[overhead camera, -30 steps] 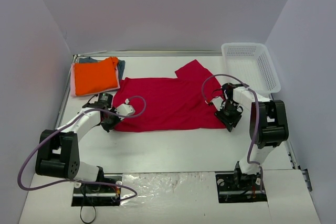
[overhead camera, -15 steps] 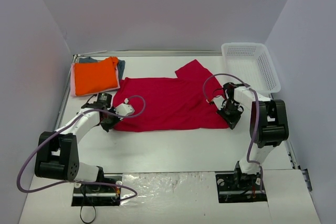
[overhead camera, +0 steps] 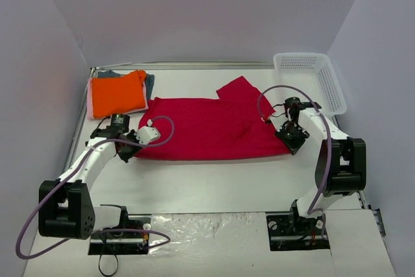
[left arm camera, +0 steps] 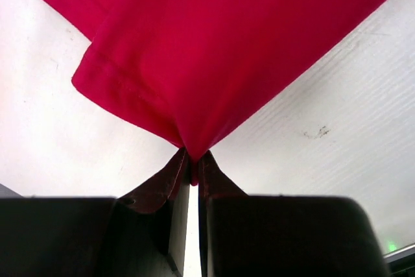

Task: Fold and stack the t-shirts
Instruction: Fold the flattened tshirt in 1/3 of the way

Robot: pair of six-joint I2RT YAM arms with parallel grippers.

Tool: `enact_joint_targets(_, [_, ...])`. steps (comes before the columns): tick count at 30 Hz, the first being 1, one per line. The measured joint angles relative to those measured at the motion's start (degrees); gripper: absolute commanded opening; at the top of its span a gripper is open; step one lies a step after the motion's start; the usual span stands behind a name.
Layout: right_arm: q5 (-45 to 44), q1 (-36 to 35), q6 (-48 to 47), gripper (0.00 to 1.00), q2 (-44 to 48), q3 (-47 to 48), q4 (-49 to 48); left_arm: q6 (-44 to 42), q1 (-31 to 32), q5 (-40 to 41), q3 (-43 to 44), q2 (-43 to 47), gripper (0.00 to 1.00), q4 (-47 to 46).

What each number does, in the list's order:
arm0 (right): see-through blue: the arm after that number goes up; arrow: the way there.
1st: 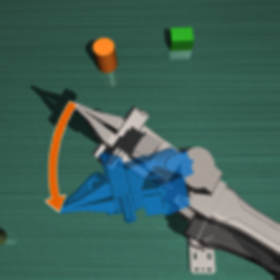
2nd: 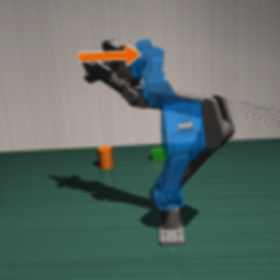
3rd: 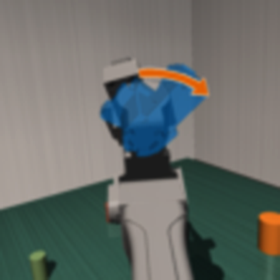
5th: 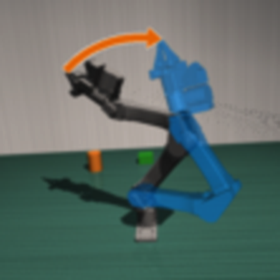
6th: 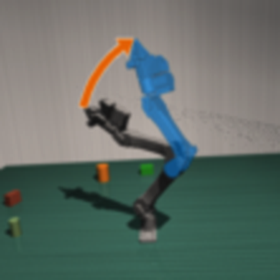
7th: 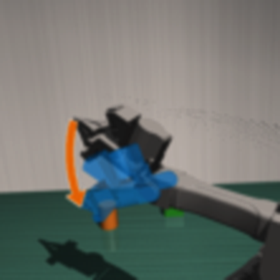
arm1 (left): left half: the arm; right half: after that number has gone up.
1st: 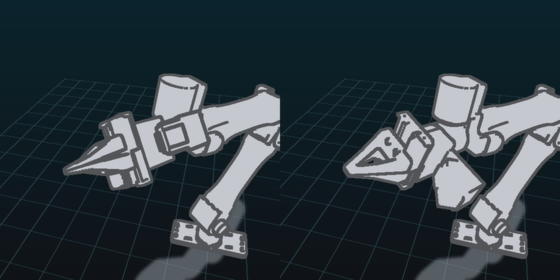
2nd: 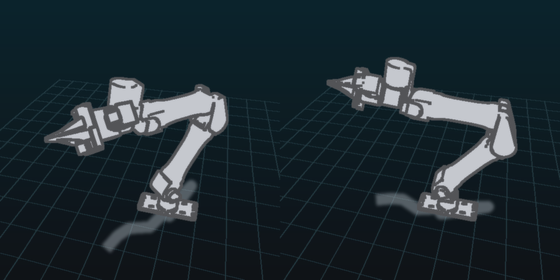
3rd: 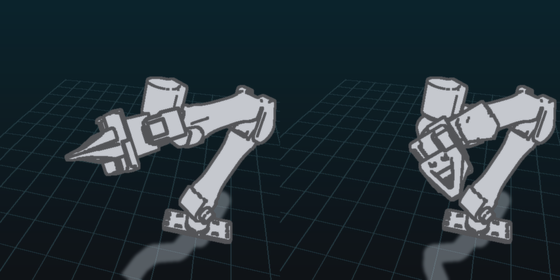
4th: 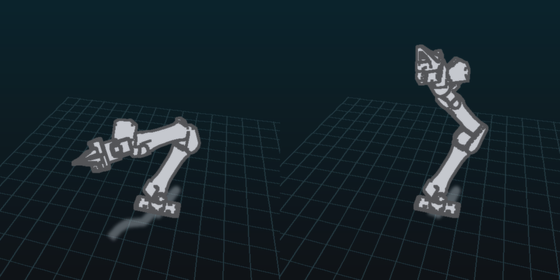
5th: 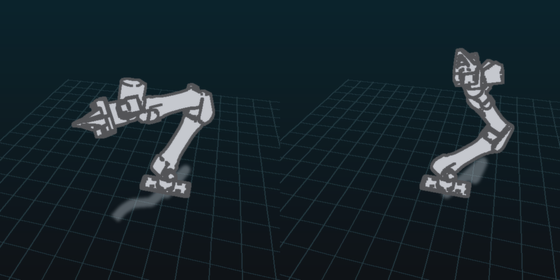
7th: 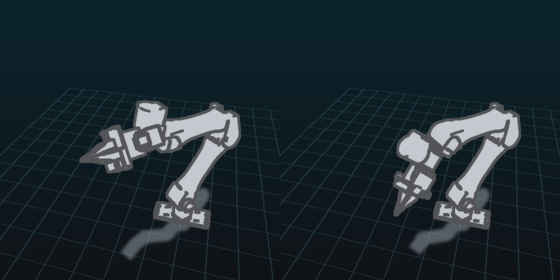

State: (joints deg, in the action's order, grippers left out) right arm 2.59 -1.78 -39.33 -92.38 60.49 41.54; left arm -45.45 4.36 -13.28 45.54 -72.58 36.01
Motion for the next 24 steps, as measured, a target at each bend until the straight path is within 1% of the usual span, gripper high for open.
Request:
enact_joint_targets(12, [0.50,0.37,-2.43,0.00,6.73,0.00,4.79,-1.14,-0.37,-0.20,3.06,6.73,0.02,7.48])
enact_joint_targets(24, [0.94,0.70,-4.87,0.00,15.69,-0.90,10.56,-2.36,-0.37,-0.92,3.28,12.68,0.02,15.43])
